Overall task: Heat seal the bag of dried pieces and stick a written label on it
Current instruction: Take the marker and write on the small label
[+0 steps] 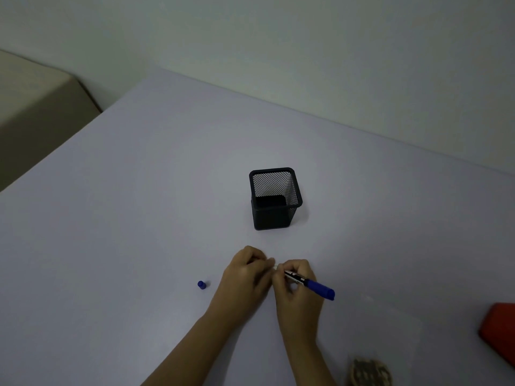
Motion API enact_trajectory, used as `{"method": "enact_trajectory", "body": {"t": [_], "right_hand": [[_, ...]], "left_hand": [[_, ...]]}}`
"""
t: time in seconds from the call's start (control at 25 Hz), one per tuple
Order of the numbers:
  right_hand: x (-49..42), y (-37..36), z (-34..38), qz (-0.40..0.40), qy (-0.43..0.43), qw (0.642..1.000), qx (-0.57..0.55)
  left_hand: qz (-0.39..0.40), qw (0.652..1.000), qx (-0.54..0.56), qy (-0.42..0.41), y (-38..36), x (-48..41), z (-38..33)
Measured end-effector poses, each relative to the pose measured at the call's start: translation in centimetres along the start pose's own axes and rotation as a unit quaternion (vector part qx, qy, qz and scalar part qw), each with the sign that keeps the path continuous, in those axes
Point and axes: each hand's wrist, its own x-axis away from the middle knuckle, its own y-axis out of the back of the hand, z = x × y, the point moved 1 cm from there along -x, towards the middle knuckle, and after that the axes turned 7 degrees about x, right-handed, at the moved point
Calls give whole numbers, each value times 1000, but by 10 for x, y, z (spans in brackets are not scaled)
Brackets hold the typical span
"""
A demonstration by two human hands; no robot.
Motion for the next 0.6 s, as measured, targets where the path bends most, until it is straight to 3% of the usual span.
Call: {"method": "enact_trajectory", "body": {"t": [0.6], "right_hand": [[0,-1,1,-40,-5,999,-8]], "left_hand": [[-16,999,-34,-34,-2,6,3]]}}
